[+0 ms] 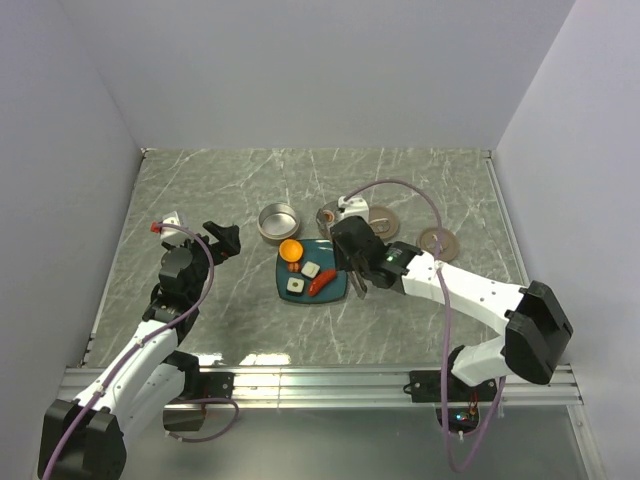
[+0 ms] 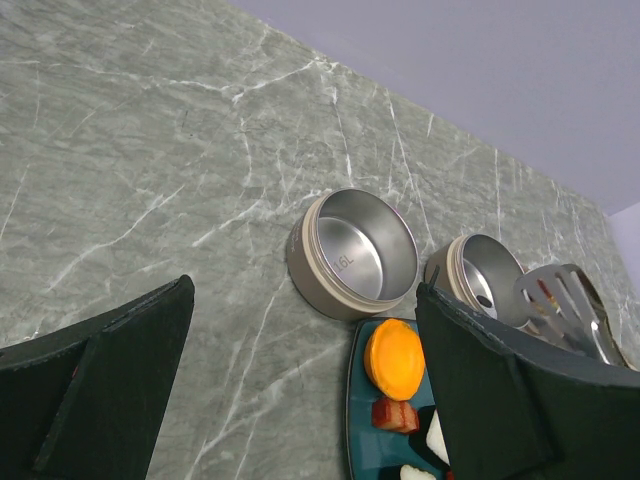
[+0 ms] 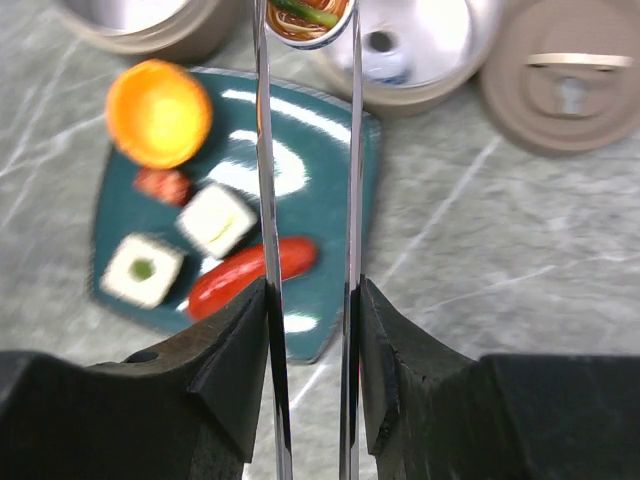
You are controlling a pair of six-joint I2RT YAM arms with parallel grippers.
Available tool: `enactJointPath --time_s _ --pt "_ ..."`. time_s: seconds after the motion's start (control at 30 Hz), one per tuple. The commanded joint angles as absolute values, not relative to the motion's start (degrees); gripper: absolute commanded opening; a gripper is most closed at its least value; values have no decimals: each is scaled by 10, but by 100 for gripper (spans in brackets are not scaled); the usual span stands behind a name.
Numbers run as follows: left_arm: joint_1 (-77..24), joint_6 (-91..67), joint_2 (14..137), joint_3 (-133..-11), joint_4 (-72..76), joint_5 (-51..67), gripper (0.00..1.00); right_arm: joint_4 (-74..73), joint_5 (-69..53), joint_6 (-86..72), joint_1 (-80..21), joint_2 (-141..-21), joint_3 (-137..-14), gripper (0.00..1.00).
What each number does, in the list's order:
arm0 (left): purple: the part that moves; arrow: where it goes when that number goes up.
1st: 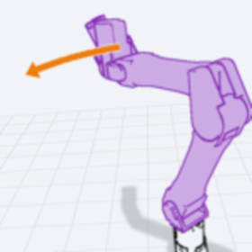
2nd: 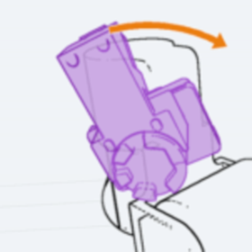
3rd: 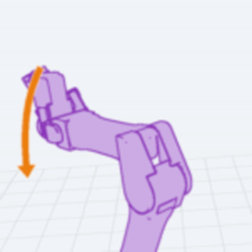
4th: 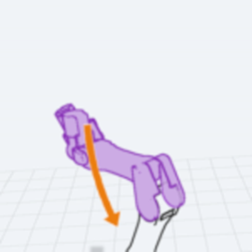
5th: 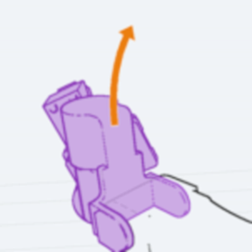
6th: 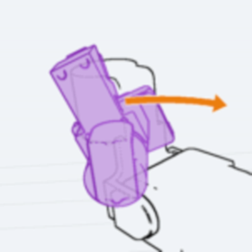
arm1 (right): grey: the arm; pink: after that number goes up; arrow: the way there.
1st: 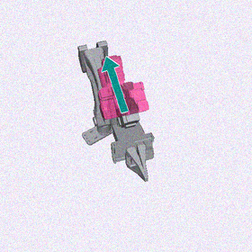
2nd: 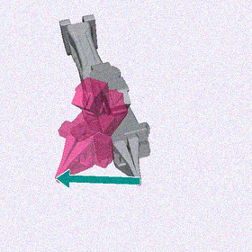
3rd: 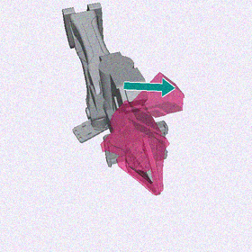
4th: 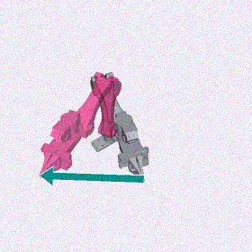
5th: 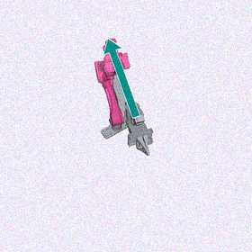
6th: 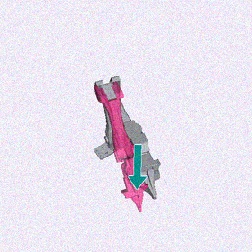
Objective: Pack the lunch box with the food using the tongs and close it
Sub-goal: Place the food into the lunch box
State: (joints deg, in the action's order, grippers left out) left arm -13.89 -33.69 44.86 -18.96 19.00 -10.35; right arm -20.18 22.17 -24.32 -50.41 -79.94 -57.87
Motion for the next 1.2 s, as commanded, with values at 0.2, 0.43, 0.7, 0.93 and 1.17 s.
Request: enactJointPath --time_s 0.2,0.43,0.7,0.93,1.17 --pt "-136 -338 451 -191 218 -97 100 -172 217 -222 -436 -808 -609 43" --pt "-137 -339 455 -192 220 -98 99 -159 202 -214 -411 -825 -610 59" --pt "-136 -338 462 -193 222 -97 99 -156 201 -211 -407 -826 -612 72" --pt "-136 -338 463 -192 222 -97 100 -156 193 -221 -411 -792 -584 70" --pt "-136 -339 466 -194 221 -96 99 -138 166 -239 -481 -722 -510 69"
